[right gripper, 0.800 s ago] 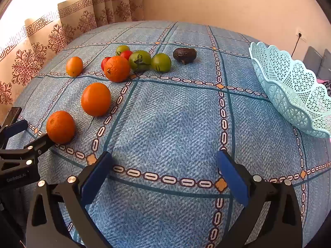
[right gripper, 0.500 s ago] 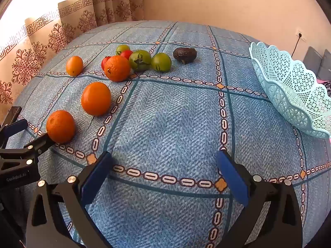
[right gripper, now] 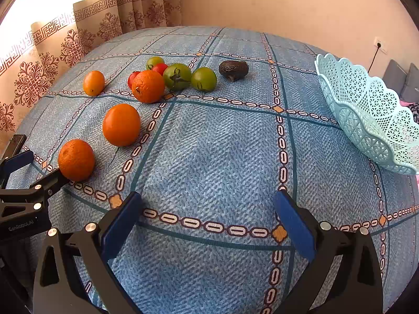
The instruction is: Organize fruits
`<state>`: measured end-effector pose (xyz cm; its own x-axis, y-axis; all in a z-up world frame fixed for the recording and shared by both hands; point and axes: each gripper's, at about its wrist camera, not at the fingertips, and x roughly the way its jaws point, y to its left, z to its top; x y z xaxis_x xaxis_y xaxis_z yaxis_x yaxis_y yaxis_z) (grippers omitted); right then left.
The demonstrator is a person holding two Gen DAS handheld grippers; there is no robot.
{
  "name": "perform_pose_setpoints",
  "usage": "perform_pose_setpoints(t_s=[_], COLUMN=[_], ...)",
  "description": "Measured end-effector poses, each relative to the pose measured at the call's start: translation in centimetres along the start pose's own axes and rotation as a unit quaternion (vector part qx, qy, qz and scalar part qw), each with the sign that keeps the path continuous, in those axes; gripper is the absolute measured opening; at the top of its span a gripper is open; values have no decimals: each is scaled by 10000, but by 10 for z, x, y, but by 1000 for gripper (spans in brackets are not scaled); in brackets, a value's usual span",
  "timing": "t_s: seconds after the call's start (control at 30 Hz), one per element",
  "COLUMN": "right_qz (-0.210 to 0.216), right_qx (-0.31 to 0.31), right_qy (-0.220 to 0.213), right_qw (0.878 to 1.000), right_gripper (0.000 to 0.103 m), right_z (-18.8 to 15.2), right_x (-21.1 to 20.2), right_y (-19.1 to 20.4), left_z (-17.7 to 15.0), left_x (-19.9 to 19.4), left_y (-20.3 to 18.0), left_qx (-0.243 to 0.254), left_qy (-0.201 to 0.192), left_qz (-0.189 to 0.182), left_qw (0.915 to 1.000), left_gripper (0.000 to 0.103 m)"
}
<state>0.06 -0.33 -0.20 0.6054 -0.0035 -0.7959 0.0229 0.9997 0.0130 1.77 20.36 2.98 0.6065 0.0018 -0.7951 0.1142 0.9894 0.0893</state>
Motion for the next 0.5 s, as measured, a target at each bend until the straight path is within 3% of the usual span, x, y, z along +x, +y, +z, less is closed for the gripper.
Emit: perform_pose_setpoints(t_s=[0.5], right_qz=[-46], right_qx=[18], right_qy=[-6], right_qw=[10000], right_gripper=[98], right_z=[-1], right_x=[-1], right_y=[6], left_z=[-1], left_x=[-2], left_y=[0], left_qx=[-14], left_qy=[-3], left_qz=[-23], left_qw=[10000], left_gripper=[101])
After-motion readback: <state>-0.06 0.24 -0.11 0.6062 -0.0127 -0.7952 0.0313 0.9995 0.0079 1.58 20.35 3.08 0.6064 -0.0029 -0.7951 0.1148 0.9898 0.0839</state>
